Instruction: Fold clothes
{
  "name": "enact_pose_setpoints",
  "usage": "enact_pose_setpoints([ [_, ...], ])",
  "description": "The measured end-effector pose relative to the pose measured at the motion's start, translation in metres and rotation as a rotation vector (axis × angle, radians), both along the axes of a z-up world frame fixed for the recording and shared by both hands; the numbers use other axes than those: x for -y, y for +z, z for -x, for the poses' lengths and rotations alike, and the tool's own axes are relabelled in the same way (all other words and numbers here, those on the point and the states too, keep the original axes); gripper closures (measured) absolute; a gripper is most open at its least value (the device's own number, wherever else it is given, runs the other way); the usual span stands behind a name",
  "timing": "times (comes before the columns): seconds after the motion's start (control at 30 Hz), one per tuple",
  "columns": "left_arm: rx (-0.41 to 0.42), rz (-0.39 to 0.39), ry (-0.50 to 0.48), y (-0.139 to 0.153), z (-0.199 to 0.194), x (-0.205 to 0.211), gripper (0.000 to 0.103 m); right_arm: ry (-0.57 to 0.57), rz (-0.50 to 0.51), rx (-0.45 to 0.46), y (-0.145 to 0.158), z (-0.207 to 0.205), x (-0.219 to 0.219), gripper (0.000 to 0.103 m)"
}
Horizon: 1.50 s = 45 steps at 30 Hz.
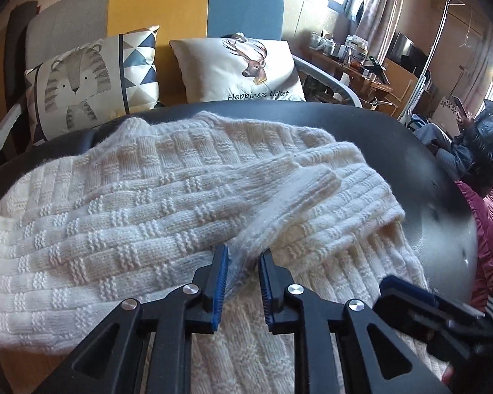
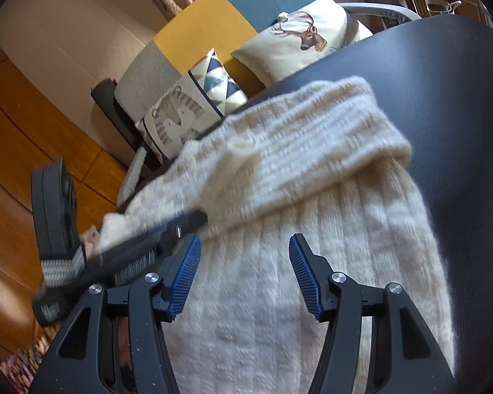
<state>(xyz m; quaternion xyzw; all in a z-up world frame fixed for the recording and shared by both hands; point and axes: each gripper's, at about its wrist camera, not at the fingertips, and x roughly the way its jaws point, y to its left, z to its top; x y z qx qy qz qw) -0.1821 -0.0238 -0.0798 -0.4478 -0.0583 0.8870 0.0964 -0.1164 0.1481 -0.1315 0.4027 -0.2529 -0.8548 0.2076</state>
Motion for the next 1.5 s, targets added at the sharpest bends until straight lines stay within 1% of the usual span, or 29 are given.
enact_pose_setpoints([
  [0.1,-0.002,-0.047,0.007,0.002,-0.013,0.007,0.085,-0.007,0.057,-0.021,0.009,0.019,0.0,0.043],
  [0.2,-0.009,-0.097,0.017,0.006,-0.029,0.018,0.085,-0.003,0.1,0.028,0.006,0.045,0.005,0.043],
  [0.33,-0.03,-0.128,0.056,0.009,-0.053,0.043,0.085,-0.013,0.133,0.103,-0.006,0.067,0.011,0.043],
  [0.4,-0.053,-0.127,0.087,0.009,-0.067,0.062,0.085,-0.019,0.146,0.141,-0.013,0.076,0.014,0.043],
  [0.47,-0.078,-0.098,0.127,0.009,-0.078,0.084,0.085,-0.025,0.165,0.164,-0.018,0.079,0.017,0.044],
  [0.5,-0.088,-0.084,0.146,0.008,-0.082,0.094,0.085,-0.025,0.165,0.167,-0.018,0.08,0.018,0.052],
  [0.53,-0.094,-0.075,0.165,0.007,-0.087,0.105,0.085,-0.022,0.155,0.163,-0.017,0.08,0.02,0.071],
  [0.57,-0.101,-0.071,0.187,0.007,-0.092,0.117,0.085,-0.019,0.145,0.158,-0.016,0.08,0.021,0.077],
  [0.6,-0.106,-0.074,0.219,0.005,-0.097,0.13,0.085,-0.009,0.138,0.147,-0.013,0.08,0.023,0.08],
  [0.63,-0.107,-0.08,0.26,0.003,-0.1,0.144,0.085,-0.001,0.113,0.132,-0.009,0.08,0.026,0.085],
  [0.67,-0.103,-0.088,0.297,0.001,-0.102,0.157,0.085,0.008,0.087,0.118,-0.006,0.081,0.029,0.085],
  [0.73,-0.069,-0.118,0.361,-0.007,-0.102,0.177,0.085,0.018,0.039,0.091,0.003,0.082,0.035,0.086],
  [0.83,-0.033,-0.165,0.395,-0.017,-0.094,0.194,0.085,0.033,-0.027,0.048,0.016,0.083,0.041,0.086],
  [0.9,-0.047,-0.153,0.391,-0.014,-0.087,0.194,0.085,0.038,-0.051,0.03,0.02,0.083,0.043,0.086],
  [1.0,-0.079,-0.105,0.405,-0.006,-0.074,0.193,0.085,0.049,-0.073,0.025,0.023,0.082,0.045,0.086],
  [1.07,-0.105,-0.06,0.466,-0.005,-0.074,0.199,0.085,0.042,-0.108,0.014,0.026,0.08,0.046,0.086],
  [1.13,-0.125,-0.058,0.56,-0.008,-0.083,0.212,0.085,0.032,-0.15,-0.007,0.027,0.078,0.047,0.087],
  [1.17,-0.13,-0.091,0.607,-0.012,-0.089,0.221,0.085,0.028,-0.165,-0.014,0.027,0.077,0.047,0.087],
  [1.23,-0.127,-0.215,0.692,-0.021,-0.107,0.242,0.086,0.034,-0.179,-0.008,0.023,0.078,0.05,0.087],
  [1.27,-0.132,-0.266,0.72,-0.025,-0.115,0.25,0.086,0.04,-0.176,0.002,0.019,0.079,0.051,0.088],
  [1.3,-0.14,-0.296,0.742,-0.027,-0.121,0.255,0.086,0.046,-0.171,0.01,0.016,0.079,0.054,0.089],
  [1.4,-0.157,-0.326,0.772,-0.03,-0.129,0.261,0.087,0.057,-0.164,0.022,0.01,0.078,0.059,0.09],
  [1.5,-0.157,-0.348,0.767,-0.031,-0.129,0.262,0.087,0.018,-0.141,-0.009,0.016,0.078,0.053,0.096],
])
